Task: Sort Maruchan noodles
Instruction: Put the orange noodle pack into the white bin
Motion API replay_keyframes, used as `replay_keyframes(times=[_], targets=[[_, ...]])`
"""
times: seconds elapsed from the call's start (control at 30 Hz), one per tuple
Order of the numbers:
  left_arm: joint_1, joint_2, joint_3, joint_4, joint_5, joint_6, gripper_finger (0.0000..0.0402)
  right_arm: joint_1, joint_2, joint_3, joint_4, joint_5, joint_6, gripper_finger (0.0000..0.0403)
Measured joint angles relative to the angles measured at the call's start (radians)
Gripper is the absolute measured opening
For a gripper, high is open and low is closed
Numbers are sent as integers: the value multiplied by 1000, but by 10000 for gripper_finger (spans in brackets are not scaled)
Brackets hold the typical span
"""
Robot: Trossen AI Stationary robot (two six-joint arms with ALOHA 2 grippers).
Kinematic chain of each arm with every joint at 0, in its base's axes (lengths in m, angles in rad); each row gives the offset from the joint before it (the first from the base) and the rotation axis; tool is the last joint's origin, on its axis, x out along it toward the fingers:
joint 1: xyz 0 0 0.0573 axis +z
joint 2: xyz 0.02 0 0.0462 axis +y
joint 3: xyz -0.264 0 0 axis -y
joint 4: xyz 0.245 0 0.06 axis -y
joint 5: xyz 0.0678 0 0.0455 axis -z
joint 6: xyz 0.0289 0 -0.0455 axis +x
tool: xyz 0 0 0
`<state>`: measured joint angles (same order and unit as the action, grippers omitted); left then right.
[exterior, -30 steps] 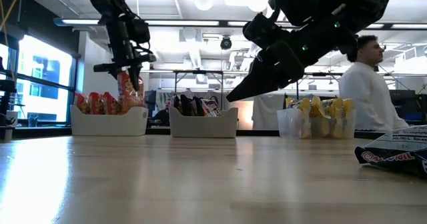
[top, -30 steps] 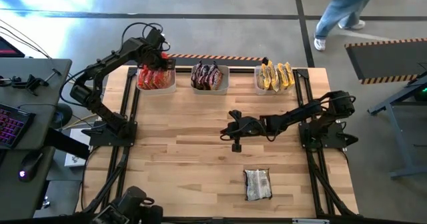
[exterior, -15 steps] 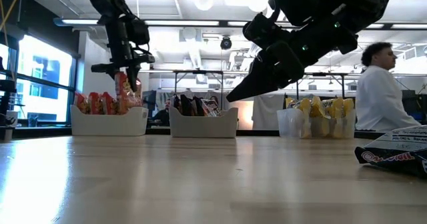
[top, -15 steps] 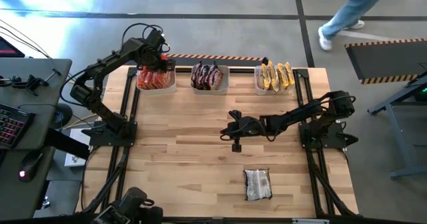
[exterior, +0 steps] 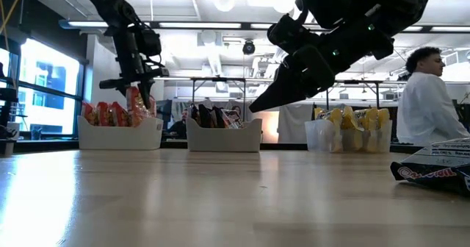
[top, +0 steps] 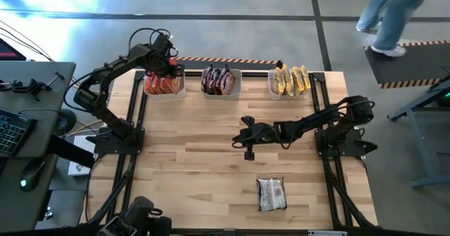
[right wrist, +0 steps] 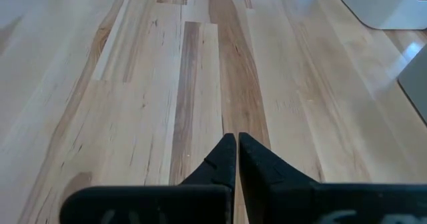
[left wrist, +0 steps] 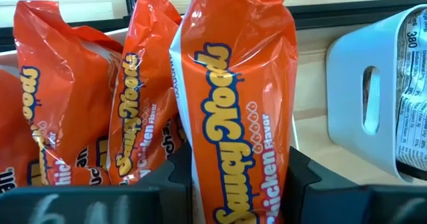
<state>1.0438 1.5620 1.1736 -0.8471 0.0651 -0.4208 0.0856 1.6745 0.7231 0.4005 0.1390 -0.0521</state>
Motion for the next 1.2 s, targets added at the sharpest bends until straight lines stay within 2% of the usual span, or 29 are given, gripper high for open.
replay_keyframes(times=[0.33, 0.43, 0.77, 1.03, 1.2], targets=[[-25, 2, -2, 26, -10, 45, 124, 0, 0, 0, 0, 0, 0, 0], [-46, 3, -3, 62, -49, 83, 132, 0, 0, 0, 0, 0, 3, 0], [-53, 2, -3, 109, -86, 73, 79, 0, 0, 0, 0, 0, 1, 0], [-84, -2, -32, 154, -111, 18, 80, 0, 0, 0, 0, 0, 0, 0], [-86, -2, -100, 215, -103, 10, 103, 0, 0, 0, 0, 0, 0, 0]])
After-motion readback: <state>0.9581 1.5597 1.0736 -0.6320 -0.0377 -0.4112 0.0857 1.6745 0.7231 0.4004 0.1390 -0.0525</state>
